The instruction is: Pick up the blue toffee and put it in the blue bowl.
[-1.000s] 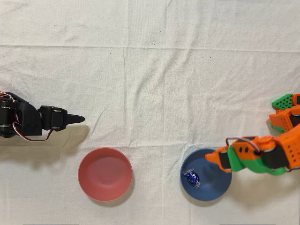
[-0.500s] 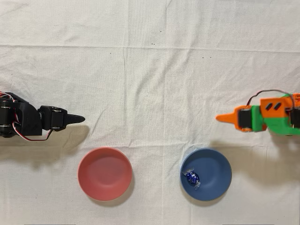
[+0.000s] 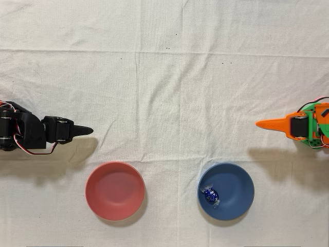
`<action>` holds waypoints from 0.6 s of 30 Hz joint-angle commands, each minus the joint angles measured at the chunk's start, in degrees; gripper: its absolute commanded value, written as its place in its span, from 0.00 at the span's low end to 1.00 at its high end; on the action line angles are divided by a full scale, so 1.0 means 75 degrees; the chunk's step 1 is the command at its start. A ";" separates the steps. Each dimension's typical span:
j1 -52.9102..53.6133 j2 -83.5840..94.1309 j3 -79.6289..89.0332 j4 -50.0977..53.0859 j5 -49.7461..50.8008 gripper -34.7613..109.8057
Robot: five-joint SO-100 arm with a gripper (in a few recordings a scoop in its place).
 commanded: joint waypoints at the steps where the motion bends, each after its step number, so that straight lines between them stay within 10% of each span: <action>1: -0.0023 0.1066 0.0598 0.0105 -0.0223 0.24; 18: -0.0445 0.1312 0.2191 -0.0773 0.0105 0.24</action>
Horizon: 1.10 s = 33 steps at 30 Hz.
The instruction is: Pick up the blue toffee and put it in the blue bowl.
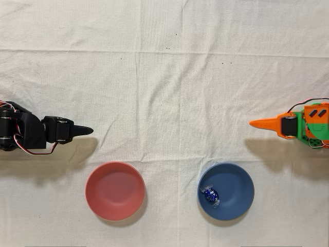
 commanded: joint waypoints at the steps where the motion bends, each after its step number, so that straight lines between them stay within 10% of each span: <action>1: -0.0188 0.0105 0.0082 0.0082 0.0070 0.24; 33: -0.0035 0.0105 0.0621 0.1664 -0.0094 0.24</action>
